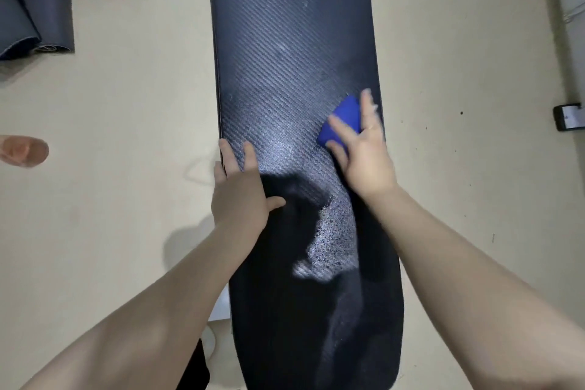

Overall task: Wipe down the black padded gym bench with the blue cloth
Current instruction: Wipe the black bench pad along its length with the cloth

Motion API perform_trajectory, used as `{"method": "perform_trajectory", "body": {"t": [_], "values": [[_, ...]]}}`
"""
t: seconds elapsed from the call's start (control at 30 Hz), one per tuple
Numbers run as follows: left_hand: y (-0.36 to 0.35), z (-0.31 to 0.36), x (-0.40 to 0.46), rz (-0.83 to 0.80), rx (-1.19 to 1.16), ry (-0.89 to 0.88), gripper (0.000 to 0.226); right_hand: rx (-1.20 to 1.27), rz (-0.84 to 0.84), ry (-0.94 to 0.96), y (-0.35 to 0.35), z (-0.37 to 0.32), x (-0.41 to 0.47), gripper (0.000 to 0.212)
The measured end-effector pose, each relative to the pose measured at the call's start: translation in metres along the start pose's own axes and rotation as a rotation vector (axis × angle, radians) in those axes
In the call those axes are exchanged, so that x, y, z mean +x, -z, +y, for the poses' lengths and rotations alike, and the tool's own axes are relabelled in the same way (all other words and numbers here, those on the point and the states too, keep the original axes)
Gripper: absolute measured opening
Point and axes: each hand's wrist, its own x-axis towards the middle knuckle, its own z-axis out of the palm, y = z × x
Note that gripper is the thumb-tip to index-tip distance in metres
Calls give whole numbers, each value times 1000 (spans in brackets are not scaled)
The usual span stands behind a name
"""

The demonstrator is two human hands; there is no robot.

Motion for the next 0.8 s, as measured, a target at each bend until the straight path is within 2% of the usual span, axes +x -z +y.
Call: {"method": "perform_trajectory", "body": {"t": [0.07, 0.1, 0.13, 0.2, 0.27, 0.3, 0.37, 0.43, 0.5, 0.57, 0.6, 0.67, 0.8], "values": [[-1, -1, 0, 12, 11, -5, 105, 54, 83, -240, 3, 14, 17, 39], [-1, -1, 0, 16, 11, -5, 105, 58, 93, -291, 2, 9, 17, 39], [-1, -1, -1, 17, 7, 0, 105, 62, 102, -265, -3, -1, 11, 38], [1, -1, -1, 14, -6, 10, 105, 122, 49, -82, -10, -32, -11, 32], [2, 0, -2, 6, -18, 13, 106, 177, -119, 118, -16, -52, -37, 35], [2, 1, -2, 4, -18, 15, 107, 171, -195, 212, -14, -49, -38, 37], [1, 2, -2, 8, -3, 14, 106, 109, -216, 316, -4, -25, -21, 37], [0, 1, -1, 17, 19, 8, 106, 89, -108, 185, 4, 0, 3, 37], [-3, 0, 0, 39, 27, -5, 106, 71, 49, -75, 4, 18, 21, 37], [-5, -1, 0, 54, 25, -18, 107, 85, 120, -226, -6, 7, 18, 36], [-6, -2, 0, 57, 15, -19, 107, 109, 109, -213, -12, -6, 8, 36], [-7, -4, 0, 59, -28, -15, 107, 159, 29, -69, -21, -40, -23, 35], [-7, -14, -4, 27, -143, -82, 103, 199, -237, 169, -15, -59, -68, 39]]}}
